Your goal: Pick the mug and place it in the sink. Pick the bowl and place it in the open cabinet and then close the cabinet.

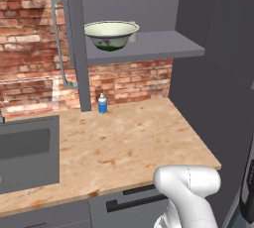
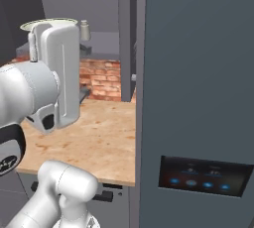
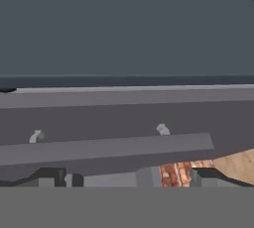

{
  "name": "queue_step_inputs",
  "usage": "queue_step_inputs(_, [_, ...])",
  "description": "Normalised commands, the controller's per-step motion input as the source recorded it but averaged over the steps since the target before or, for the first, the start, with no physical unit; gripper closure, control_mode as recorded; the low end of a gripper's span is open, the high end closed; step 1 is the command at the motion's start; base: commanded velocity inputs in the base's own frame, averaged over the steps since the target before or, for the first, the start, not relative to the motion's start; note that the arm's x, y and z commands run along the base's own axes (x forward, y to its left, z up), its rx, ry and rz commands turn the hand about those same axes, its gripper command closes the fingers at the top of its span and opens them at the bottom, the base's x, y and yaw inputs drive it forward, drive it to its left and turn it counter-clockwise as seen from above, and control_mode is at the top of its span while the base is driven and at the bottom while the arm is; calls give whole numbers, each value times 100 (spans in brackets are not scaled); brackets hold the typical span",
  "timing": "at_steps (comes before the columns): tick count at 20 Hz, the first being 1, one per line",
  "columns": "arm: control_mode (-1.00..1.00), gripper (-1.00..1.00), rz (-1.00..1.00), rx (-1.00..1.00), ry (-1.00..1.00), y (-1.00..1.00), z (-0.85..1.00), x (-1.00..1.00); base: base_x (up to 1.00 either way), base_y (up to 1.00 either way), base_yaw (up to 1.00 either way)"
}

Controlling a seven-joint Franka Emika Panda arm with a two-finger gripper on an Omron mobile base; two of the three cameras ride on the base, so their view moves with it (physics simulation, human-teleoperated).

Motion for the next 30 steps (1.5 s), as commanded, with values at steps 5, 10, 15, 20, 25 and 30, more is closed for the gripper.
queue_step_inputs(5, [-100, -100, 0, 0, 0, 0, 0, 31, 0, 0, 0])
queue_step_inputs(10, [-100, -100, 1, 0, 0, 0, -1, 66, 0, 0, 0])
queue_step_inputs(15, [-100, -100, 4, 0, 0, -2, 0, 35, 0, 0, 0])
queue_step_inputs(20, [-100, -100, 0, 0, -3, -12, 0, 1, 0, 0, 0])
queue_step_inputs(25, [-100, -100, -2, 0, -13, -9, 0, -23, 0, 0, 0])
queue_step_inputs(30, [-100, -100, -10, 0, -14, 0, 1, -9, 0, 0, 0])
